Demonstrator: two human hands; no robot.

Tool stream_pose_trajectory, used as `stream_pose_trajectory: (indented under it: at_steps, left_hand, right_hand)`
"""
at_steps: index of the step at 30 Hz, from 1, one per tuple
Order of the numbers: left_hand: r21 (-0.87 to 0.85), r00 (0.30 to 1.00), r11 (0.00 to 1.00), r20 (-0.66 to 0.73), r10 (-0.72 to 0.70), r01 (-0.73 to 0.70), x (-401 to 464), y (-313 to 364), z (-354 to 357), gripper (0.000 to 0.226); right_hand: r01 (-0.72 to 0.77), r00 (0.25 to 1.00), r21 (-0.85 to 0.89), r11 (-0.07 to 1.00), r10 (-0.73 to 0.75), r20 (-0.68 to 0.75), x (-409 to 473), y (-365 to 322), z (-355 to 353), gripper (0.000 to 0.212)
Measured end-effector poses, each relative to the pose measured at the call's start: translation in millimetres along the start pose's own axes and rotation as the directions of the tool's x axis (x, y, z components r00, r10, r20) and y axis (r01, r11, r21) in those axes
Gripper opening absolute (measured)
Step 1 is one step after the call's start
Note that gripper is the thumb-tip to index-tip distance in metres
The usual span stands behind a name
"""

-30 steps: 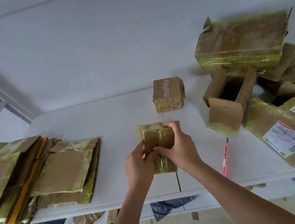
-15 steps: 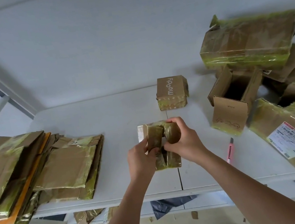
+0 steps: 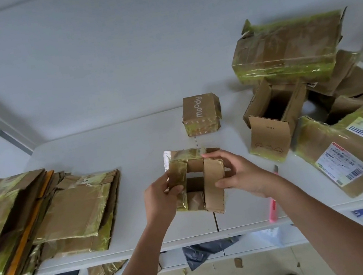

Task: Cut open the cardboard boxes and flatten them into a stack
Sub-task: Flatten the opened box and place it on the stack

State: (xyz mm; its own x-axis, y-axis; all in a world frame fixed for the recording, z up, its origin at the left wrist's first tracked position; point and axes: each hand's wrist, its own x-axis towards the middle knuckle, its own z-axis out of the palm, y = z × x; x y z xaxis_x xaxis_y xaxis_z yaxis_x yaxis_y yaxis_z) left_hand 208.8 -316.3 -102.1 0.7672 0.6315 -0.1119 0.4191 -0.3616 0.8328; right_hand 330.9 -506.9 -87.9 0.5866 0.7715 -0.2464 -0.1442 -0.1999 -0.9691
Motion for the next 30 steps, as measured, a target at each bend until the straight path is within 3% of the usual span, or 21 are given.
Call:
stream_pose_trajectory:
  at_steps: [4,10,14,17,20,23,30]
  left_hand:
    - [-0.007,0.999,1.0,0.024,0.028,-0.027,2,1,-1,0.041]
    - [0.098,0.997,0.994,0.061,0.045,-0.051,6,0,2,0.043]
    - [0.181,0.994,0.98,0.082,0.067,-0.081,0,8,12,0.07]
    - [0.217,0.998,0.974,0.034,0.059,-0.065,-3,15,18,0.084]
    - [0.098,0.995,0.99,-0.019,0.1,-0.098,-2,15,18,0.062]
    - [-0.019,0.989,0.991,0.057,0.135,-0.134,3,18,10,0.058]
    - [0.187,0.937,0.955,0.308,0.164,-0.229,22,30,-4,0.056]
  right_hand:
    - [0.061,0.998,-0.294,0.954,-0.067,-0.012,4,-10,-5,0.074]
    - [0.121,0.984,-0.642,0.757,-0.175,-0.02,15,-16,1,0.069]
    - [0.175,0.945,-0.826,0.535,-0.328,-0.012,25,-18,10,0.084]
    - [0.176,0.917,-0.871,0.458,-0.398,-0.024,31,-14,14,0.074]
    - [0.163,0.903,-0.855,0.492,-0.424,-0.072,29,-7,11,0.065]
    - [0.139,0.893,-0.799,0.585,-0.423,-0.155,20,1,1,0.064]
    - [0.045,0.906,-0.63,0.775,-0.297,-0.301,5,35,4,0.071]
